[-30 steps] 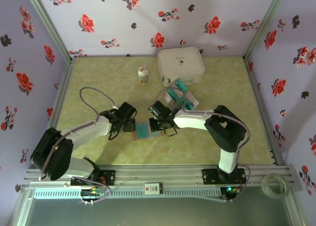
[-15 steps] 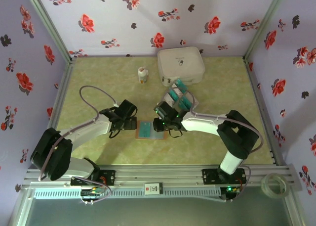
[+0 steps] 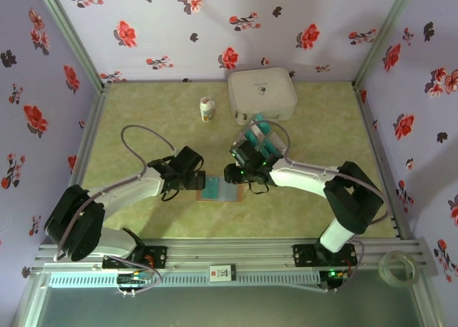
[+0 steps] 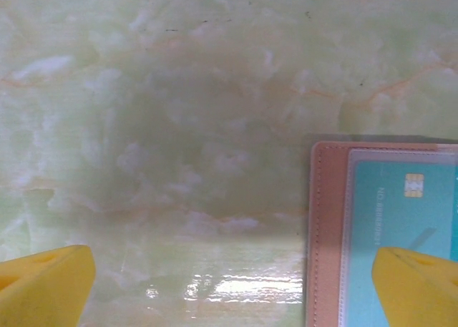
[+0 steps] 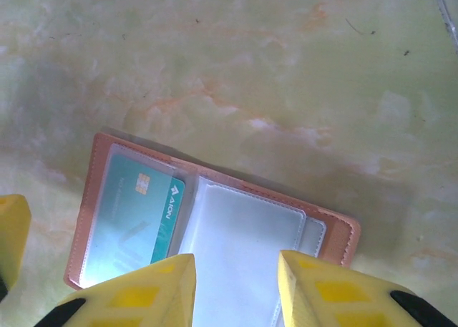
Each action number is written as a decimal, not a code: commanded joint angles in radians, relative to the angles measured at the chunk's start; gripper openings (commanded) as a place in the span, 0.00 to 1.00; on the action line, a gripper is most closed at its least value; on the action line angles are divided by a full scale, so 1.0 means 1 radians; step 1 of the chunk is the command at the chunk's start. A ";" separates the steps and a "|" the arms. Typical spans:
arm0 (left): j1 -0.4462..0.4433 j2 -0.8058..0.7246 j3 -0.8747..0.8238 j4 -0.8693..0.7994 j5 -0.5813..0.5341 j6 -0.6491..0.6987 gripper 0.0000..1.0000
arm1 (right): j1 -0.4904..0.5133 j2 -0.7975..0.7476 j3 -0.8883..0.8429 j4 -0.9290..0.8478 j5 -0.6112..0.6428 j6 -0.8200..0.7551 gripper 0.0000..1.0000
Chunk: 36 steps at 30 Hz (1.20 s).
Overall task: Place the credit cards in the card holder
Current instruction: Rotate the card holder at the center of the table, then flip over the card slot on the card holder.
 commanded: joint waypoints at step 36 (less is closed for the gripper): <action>-0.095 0.019 -0.016 0.096 0.015 -0.058 1.00 | -0.034 0.131 -0.052 0.154 -0.113 0.067 0.16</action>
